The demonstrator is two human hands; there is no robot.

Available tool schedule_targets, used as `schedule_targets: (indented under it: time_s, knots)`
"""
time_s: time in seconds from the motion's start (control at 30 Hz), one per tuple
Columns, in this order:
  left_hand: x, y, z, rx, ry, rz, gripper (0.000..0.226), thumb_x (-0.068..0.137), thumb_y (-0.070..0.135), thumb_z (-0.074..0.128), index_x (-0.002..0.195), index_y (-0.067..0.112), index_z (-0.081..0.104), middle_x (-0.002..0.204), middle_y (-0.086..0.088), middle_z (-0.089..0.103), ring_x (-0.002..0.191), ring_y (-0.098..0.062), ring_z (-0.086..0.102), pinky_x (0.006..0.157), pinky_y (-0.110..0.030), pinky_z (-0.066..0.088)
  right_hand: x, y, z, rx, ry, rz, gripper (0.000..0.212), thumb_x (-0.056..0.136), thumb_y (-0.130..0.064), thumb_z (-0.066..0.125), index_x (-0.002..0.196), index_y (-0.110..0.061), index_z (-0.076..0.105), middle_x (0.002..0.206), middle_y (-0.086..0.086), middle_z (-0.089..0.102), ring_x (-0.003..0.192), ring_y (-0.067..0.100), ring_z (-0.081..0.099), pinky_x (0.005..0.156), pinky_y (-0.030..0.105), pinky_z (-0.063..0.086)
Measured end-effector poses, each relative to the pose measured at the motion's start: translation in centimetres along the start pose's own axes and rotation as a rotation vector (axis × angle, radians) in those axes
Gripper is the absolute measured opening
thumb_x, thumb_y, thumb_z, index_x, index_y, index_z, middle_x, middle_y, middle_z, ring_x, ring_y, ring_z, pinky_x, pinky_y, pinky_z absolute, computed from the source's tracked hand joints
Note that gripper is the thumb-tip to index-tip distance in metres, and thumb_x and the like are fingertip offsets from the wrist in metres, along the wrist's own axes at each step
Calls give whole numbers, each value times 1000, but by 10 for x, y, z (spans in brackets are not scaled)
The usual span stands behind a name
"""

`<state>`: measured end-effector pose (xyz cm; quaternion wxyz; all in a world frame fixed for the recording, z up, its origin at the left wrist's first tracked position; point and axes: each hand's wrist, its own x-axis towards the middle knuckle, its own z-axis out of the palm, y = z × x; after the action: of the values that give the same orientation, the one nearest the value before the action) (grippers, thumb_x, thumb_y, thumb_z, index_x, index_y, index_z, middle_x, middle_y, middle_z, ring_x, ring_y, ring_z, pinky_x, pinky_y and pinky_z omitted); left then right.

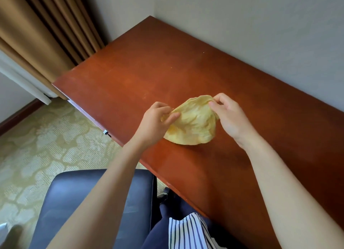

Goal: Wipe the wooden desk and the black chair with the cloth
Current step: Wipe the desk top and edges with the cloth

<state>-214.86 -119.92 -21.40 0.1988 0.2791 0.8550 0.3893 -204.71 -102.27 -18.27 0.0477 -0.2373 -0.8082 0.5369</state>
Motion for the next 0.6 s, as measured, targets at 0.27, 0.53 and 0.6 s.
schedule_targets:
  time_s: [0.27, 0.53, 0.6]
  knots:
    - [5, 31, 3, -602, -218, -100, 40, 96, 39, 50, 87, 7, 73, 112, 8, 69, 109, -2, 59, 97, -26, 41, 19, 26, -22, -45, 53, 197, 17, 87, -31, 64, 102, -24, 61, 94, 3, 69, 86, 17, 66, 80, 33, 52]
    - [22, 29, 15, -453, 81, -213, 40, 88, 34, 64, 57, 10, 66, 105, 15, 66, 98, 6, 58, 87, -24, 40, -21, 63, 33, 287, 38, 248, 48, 85, -45, 61, 129, -35, 47, 133, -13, 49, 123, 2, 45, 96, 19, 34]
    - [27, 29, 17, -401, 102, -194, 35, 88, 35, 65, 62, 11, 69, 107, 12, 68, 105, 2, 58, 94, -27, 41, -30, 66, 42, 190, -56, 136, 68, 77, -45, 70, 136, -45, 34, 138, -28, 36, 127, -11, 30, 97, 10, 25]
